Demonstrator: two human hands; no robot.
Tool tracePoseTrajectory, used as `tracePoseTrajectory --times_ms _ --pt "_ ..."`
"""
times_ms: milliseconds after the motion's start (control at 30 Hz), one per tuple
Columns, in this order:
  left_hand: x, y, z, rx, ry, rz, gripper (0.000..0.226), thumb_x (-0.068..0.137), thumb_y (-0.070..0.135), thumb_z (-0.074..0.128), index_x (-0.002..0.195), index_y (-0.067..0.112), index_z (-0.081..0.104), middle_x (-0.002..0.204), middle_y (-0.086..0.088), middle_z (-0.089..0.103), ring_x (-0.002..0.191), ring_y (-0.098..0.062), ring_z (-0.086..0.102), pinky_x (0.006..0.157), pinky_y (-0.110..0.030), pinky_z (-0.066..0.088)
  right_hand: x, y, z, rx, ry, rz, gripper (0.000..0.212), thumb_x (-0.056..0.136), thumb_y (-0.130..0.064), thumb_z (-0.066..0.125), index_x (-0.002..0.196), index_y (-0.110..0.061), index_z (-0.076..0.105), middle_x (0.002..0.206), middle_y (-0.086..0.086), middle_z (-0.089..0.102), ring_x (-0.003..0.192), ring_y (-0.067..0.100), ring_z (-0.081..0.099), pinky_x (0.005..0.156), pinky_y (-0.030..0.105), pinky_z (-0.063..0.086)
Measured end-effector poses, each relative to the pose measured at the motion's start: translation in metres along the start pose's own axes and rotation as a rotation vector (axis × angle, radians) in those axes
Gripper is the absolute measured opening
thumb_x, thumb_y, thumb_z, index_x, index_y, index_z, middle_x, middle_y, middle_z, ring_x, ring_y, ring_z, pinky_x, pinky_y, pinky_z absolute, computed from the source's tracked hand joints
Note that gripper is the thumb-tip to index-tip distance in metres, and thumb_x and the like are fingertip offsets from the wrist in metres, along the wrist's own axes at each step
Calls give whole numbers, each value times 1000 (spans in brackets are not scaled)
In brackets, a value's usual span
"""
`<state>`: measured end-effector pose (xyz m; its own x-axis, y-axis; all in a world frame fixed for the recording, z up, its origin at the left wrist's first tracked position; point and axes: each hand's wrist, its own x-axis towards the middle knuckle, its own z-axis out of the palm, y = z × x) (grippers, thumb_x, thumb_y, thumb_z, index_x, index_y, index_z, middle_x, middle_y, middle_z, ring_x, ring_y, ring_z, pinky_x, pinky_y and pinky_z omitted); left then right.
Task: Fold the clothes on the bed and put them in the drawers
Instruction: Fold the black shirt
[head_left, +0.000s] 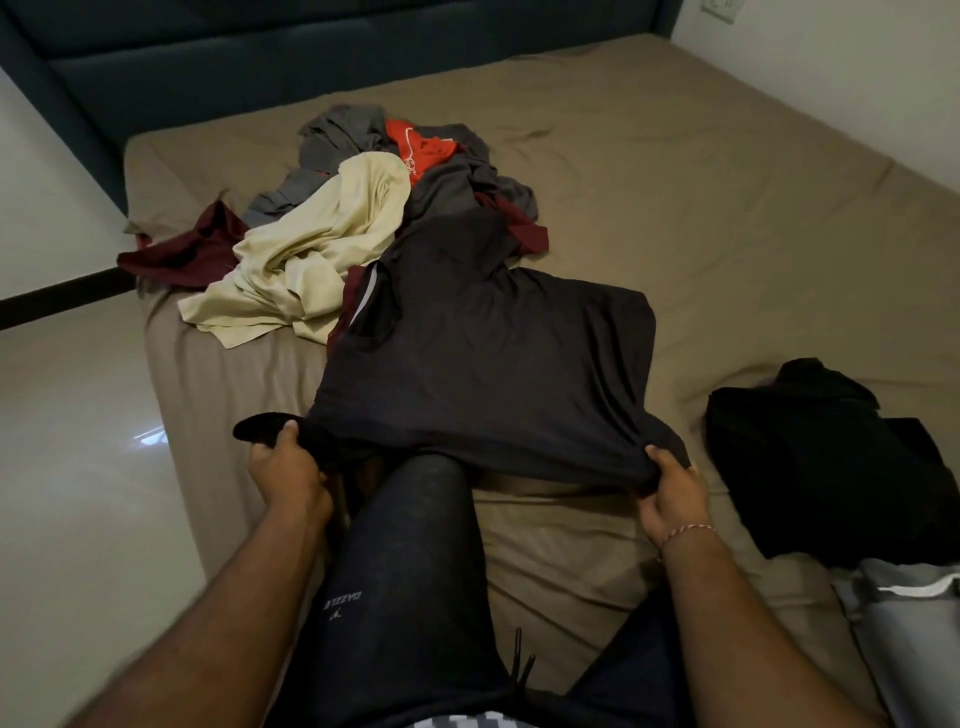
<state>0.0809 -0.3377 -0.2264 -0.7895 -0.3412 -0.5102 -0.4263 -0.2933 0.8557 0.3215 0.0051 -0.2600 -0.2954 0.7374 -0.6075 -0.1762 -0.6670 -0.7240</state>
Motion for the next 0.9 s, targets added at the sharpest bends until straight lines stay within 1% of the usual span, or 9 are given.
tracePoseTrajectory --times_ms 100,167,267,367,433,567,700,800,900 --pt "-4 7 -2 -37 15 39 5 103 20 60 108 19 61 121 -13 71 109 -30 72 91 -46 61 -3 -3 -10 -223 40 78 39 86 -5 79 122 -10 64 116 14 71 102 34 70 82 50 61" --pt "-7 12 -6 -63 9 42 7 104 18 60 111 17 61 123 -14 71 110 -31 72 96 -50 59 -10 -5 -15 -478 7 164 29 87 -7 78 112 -10 65 111 13 69 92 30 67 65 39 59" --pt "-11 19 -12 -71 6 52 8 103 19 61 98 24 61 113 -8 73 99 -26 73 79 -39 61 -12 -5 -23 -597 23 170 24 91 -7 72 113 -10 63 106 12 66 84 27 64 52 30 55" --pt "-9 19 -22 -77 -11 73 11 103 14 59 99 23 65 101 0 72 91 -20 72 81 -40 60 -16 -3 -32 -356 42 182 20 95 -5 62 110 -19 60 112 10 66 103 31 64 73 44 57" --pt "-8 16 -28 -76 -23 59 12 102 12 60 102 22 67 99 1 73 89 -19 72 78 -40 60 -21 2 -38 -237 76 191 21 97 1 54 106 -18 58 113 12 64 101 34 64 74 48 57" --pt "-10 11 -36 -83 -47 12 16 98 11 61 90 24 64 90 -2 69 72 -17 68 50 -26 54 -32 11 -45 -254 159 137 13 98 -4 61 107 -12 57 100 14 66 73 25 68 50 29 55" --pt "-7 21 -26 -105 -63 3 13 97 10 61 91 20 63 88 -4 67 65 -17 66 44 -22 50 -35 5 -37 -209 190 11 38 96 -1 59 125 -23 50 78 12 62 41 12 60 38 22 47" --pt "-2 38 0 -131 -91 -32 8 96 11 61 97 18 64 90 -6 67 70 -19 68 49 -26 53 -34 -11 -19 -201 120 -45 25 100 -3 54 117 -19 61 84 13 65 46 13 65 41 23 51" --pt "6 54 41 -144 -181 -105 16 96 11 60 112 13 62 86 -8 69 63 -18 70 51 -27 54 -23 -29 1 -140 33 -42 16 104 -6 51 108 -8 66 99 14 69 72 17 75 53 24 58"
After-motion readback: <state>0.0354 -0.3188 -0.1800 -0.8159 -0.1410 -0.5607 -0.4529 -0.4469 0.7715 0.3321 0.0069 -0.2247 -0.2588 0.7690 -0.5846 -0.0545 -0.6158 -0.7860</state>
